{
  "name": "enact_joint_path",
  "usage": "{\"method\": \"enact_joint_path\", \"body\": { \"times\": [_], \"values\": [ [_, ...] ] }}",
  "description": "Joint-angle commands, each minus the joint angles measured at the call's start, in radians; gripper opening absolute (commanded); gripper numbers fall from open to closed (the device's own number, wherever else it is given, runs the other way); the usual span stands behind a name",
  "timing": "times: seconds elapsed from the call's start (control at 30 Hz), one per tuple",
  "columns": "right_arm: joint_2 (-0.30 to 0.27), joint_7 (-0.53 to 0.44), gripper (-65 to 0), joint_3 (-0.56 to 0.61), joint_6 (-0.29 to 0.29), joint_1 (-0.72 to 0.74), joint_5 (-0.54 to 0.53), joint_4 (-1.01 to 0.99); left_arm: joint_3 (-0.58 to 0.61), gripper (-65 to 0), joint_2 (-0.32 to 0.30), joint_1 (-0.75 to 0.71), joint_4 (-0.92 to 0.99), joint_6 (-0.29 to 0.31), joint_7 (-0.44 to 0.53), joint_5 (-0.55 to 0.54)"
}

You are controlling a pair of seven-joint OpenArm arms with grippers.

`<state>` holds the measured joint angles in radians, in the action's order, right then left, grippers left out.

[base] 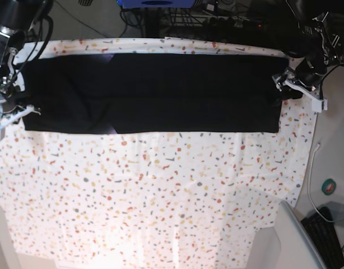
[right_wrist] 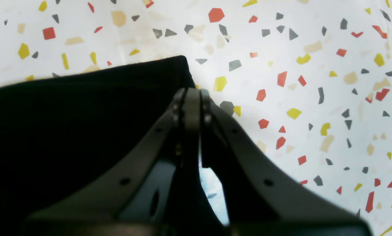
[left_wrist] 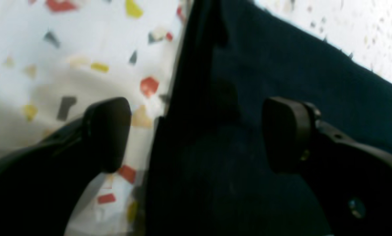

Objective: Layout the t-shirt on the table in an organized manner, then fold the t-shirt properly
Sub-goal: 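Pull the strip end taut with the left gripper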

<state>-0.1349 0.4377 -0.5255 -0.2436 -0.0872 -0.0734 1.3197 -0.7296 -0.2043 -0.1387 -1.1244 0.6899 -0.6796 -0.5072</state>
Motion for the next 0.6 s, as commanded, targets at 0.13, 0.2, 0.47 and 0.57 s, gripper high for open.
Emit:
{"method": "enact_joint_path", "body": {
  "times": [0.13,0.2,0.47,0.57],
  "values": [
    [-0.016,-0.021,-65.0,-0.002,0.000,0.010,-0.004,0.014,0.069,-5.6,0.006,0.009,0.014,0.008,-0.022,0.005],
    [-0.016,-0.021,-65.0,-0.002,0.000,0.010,-0.004,0.014,0.103,-5.8,0.007,0.007,0.011,0.008,-0.022,0.002],
    [-0.016,-0.021,-65.0,-0.002,0.000,0.010,-0.004,0.014,0.117,-7.7,0.015,0.017,0.016,0.007,-0.022,0.005],
    [-0.016,-0.021,-65.0,-0.002,0.000,0.010,-0.004,0.014,0.115,-19.7,0.013,0.017,0.017,0.007,-0.022,0.005]
  ]
}}
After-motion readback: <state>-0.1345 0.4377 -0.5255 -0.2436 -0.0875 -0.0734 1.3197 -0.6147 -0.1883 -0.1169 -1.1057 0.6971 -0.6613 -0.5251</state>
